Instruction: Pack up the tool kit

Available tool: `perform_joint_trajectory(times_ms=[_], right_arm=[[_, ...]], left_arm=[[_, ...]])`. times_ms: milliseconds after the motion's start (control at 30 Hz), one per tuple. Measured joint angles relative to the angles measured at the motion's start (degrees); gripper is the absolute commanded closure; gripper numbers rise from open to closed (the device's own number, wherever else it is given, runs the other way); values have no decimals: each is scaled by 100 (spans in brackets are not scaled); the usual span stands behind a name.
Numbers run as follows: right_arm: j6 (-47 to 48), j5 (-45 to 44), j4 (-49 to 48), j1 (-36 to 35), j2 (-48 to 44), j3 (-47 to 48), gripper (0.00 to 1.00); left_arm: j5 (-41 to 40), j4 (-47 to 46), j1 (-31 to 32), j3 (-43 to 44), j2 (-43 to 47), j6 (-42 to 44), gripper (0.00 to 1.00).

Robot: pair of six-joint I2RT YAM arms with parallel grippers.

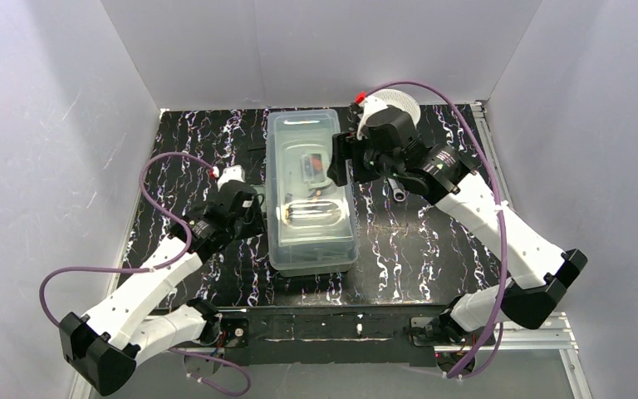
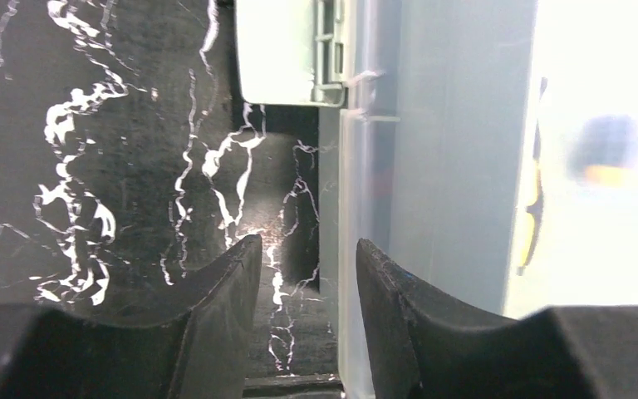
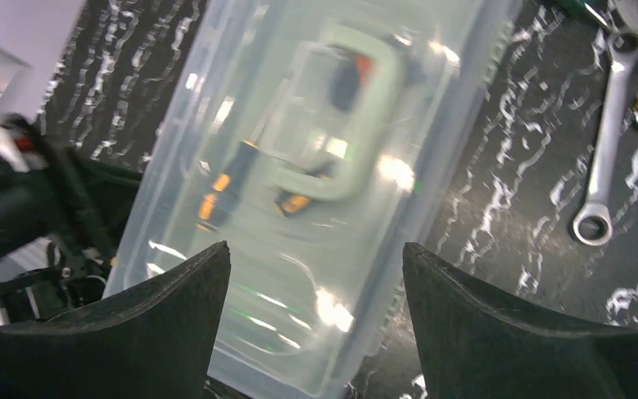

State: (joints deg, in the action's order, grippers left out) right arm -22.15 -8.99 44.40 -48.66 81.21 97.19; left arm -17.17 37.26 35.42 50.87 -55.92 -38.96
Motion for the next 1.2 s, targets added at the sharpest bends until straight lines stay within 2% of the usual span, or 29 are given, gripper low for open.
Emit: perform_joint_trajectory(times_ms=[133,233,300,367,533,767,933,1200], right_arm=[[-55,61,-94,348,-236,-546,16],[-103,208,-245,566,-398,-933,14],[-140,372,-352,667,-466,-1143,14],[-177,599,-466,750,-487,-1309,13],[-232,1073,-691,848,-396,-1449,13],[-234,1368,-955,927,-142,-1493,13],[-236,1471,-1226,1084,-136,-1753,13],[-225,1792,-1467,1115,186,-1825,13]], left_arm=[[-219,356,-195,258,46,66,56],[-310,505,-455,361,109,164,48],[-258,522,-734,376,157,251,47],[-35,503,-1060,376,160,293,52],[719,42,-1838,125,96,295,53],[1574,-396,-2441,-669,83,81,53],[2072,-686,-2815,-848,-55,-114,53],[2898,-1558,-3145,-1220,-866,-466,56]])
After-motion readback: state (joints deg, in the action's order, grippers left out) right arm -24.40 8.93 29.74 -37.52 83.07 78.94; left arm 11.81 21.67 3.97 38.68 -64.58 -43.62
